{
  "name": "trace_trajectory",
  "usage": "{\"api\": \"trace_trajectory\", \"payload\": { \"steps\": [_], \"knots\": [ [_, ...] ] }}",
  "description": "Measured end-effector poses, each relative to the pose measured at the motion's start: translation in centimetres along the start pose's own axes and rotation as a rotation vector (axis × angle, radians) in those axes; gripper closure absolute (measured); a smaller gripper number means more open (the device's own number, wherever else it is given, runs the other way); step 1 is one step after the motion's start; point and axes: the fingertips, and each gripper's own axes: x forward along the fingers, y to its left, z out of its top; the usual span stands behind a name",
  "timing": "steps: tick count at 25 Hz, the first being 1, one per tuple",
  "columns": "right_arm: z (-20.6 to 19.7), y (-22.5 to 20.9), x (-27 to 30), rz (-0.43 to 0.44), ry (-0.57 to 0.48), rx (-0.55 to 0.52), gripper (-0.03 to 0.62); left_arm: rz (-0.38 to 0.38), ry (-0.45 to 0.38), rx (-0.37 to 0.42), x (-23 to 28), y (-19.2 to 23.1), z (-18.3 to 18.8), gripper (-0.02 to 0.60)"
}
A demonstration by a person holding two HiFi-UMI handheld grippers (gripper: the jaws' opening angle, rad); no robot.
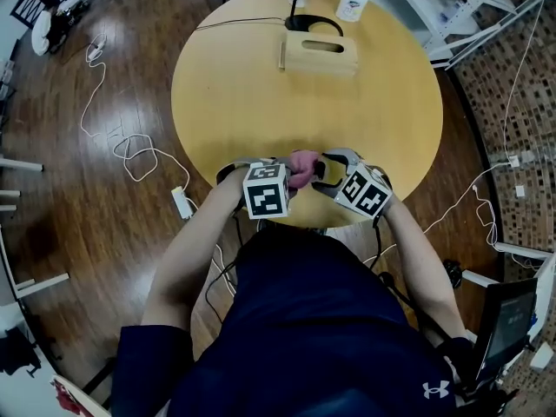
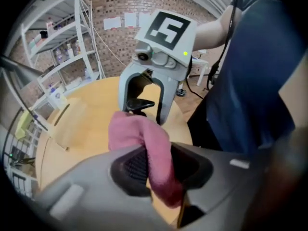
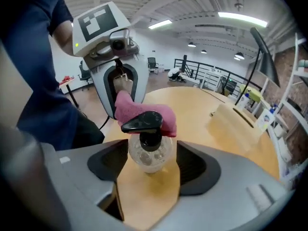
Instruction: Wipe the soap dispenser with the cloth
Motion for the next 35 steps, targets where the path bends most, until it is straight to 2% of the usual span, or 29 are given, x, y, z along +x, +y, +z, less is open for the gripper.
{"api": "trace_trajectory", "payload": {
  "steps": [1, 2, 4, 5, 6, 7, 10, 12, 15, 16, 17, 19, 21, 23, 25, 27, 29, 30, 31, 33, 35],
  "knots": [
    [0.0, -0.1, -0.2, -0.030, -0.018, 0.032, 0.267, 0.039, -0.014, -0.022, -0.3, 0.8, 0.1, 0.474],
    [-0.1, -0.2, -0.4, -0.062, -0.044, 0.115, 0.266, 0.094, -0.034, -0.054, -0.7, 2.1, 0.3, 0.474],
    [-0.5, -0.2, -0.4, -0.111, -0.102, 0.378, 0.251, 0.203, -0.067, -0.107, -1.4, 4.9, 0.7, 0.474],
    [-0.7, 0.0, -0.3, -0.126, -0.117, 0.501, 0.250, 0.232, -0.068, -0.104, -1.4, 5.8, 1.0, 0.474],
    [-0.8, 0.1, 0.0, -0.142, -0.115, 0.578, 0.247, 0.237, -0.057, -0.080, -1.1, 6.1, 1.1, 0.474],
    [-1.0, 0.2, 0.2, -0.164, -0.097, 0.599, 0.244, 0.222, -0.037, -0.044, -0.4, 5.9, 1.2, 0.474],
    [-1.0, 0.0, 0.9, -0.200, -0.027, 0.477, 0.286, 0.176, 0.009, 0.022, 1.1, 4.7, 0.8, 0.473],
    [-0.7, 0.0, 1.0, -0.141, -0.034, 0.382, 0.286, 0.137, -0.002, -0.002, 0.9, 3.6, 0.6, 0.474],
    [-0.9, -0.3, 0.9, -0.030, -0.047, 0.240, 0.286, -0.004, -0.009, -0.013, 0.7, -0.1, 0.1, 0.474],
    [-1.0, -0.4, 0.9, -0.011, -0.049, 0.197, 0.286, -0.030, -0.009, -0.009, 0.7, -1.0, 0.0, 0.474],
    [-0.9, -0.5, 0.7, -0.011, -0.052, 0.159, 0.286, -0.025, -0.014, -0.013, 0.7, -1.2, -0.1, 0.475],
    [-0.4, -0.4, 0.2, -0.071, -0.063, 0.129, 0.283, 0.053, -0.049, -0.070, 0.2, 0.2, -0.3, 0.476],
    [-0.6, 0.0, -0.1, -0.134, -0.082, 0.231, 0.266, 0.157, -0.103, -0.162, -1.0, 2.9, -0.1, 0.475],
    [-1.2, 0.3, 0.1, -0.168, -0.093, 0.389, 0.242, 0.236, -0.117, -0.182, -1.6, 5.1, 0.3, 0.474],
    [-1.2, 0.2, 0.5, -0.196, -0.060, 0.422, 0.220, 0.257, -0.068, -0.089, -0.6, 5.8, 0.7, 0.474],
    [-1.3, -0.2, 0.9, -0.219, 0.016, 0.327, 0.221, 0.236, -0.003, 0.048, 1.0, 5.2, 0.9, 0.474],
    [-1.3, -0.5, 0.9, -0.218, 0.066, 0.213, 0.263, 0.230, 0.028, 0.124, 1.5, 4.8, 0.9, 0.471],
    [-1.3, -0.5, 0.9, -0.210, 0.072, 0.184, 0.264, 0.237, 0.022, 0.108, 1.4, 4.8, 0.8, 0.471],
    [-1.3, -0.5, 0.8, -0.203, 0.073, 0.175, 0.264, 0.254, 0.004, 0.053, 1.1, 5.1, 0.5, 0.472],
    [-1.4, -0.6, 0.7, -0.200, 0.078, 0.184, 0.264, 0.306, -0.015, -0.116, 0.9, 5.9, -1.6, 0.472],
    [-1.3, -0.6, 0.7, -0.203, 0.087, 0.192, 0.263, 0.343, 0.034, -0.237, 1.7, 6.0, -5.0, 0.474]
  ]
}}
